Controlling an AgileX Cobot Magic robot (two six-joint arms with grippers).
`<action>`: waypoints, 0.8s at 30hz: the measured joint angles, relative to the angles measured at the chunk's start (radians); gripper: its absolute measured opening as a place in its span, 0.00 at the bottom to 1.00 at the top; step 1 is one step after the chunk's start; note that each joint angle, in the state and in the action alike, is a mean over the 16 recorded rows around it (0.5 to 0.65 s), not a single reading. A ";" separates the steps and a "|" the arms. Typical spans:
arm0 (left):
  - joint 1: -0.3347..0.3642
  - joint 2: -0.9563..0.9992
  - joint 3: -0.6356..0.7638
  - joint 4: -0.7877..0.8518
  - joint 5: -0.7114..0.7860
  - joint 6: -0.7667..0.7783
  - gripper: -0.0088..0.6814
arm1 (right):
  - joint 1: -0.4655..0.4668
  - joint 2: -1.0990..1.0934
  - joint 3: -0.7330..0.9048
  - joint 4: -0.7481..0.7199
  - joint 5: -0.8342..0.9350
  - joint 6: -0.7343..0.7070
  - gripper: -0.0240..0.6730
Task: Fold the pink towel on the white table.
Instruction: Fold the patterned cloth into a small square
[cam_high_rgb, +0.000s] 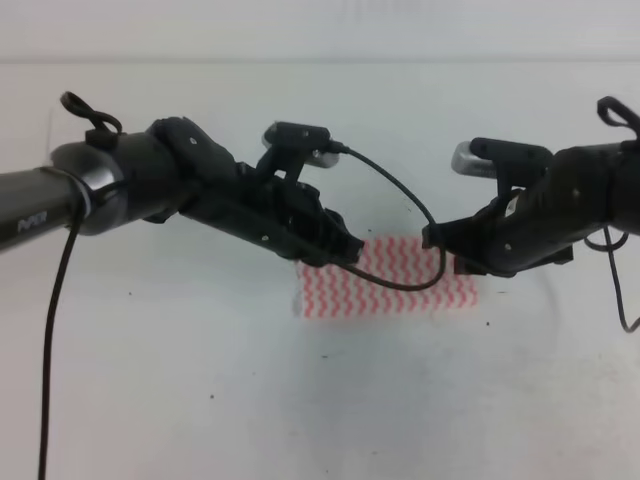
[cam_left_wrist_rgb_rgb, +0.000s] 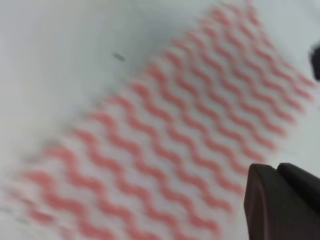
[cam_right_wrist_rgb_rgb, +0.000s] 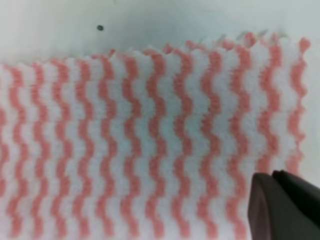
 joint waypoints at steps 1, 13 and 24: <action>0.000 -0.006 0.003 0.002 0.004 -0.005 0.01 | 0.000 -0.006 0.000 0.001 0.006 0.000 0.01; 0.000 -0.004 0.058 0.044 -0.022 -0.034 0.01 | 0.000 -0.029 0.002 0.010 0.059 -0.002 0.01; 0.000 0.044 0.075 0.061 -0.060 -0.028 0.01 | 0.000 0.006 0.002 0.025 0.071 -0.017 0.01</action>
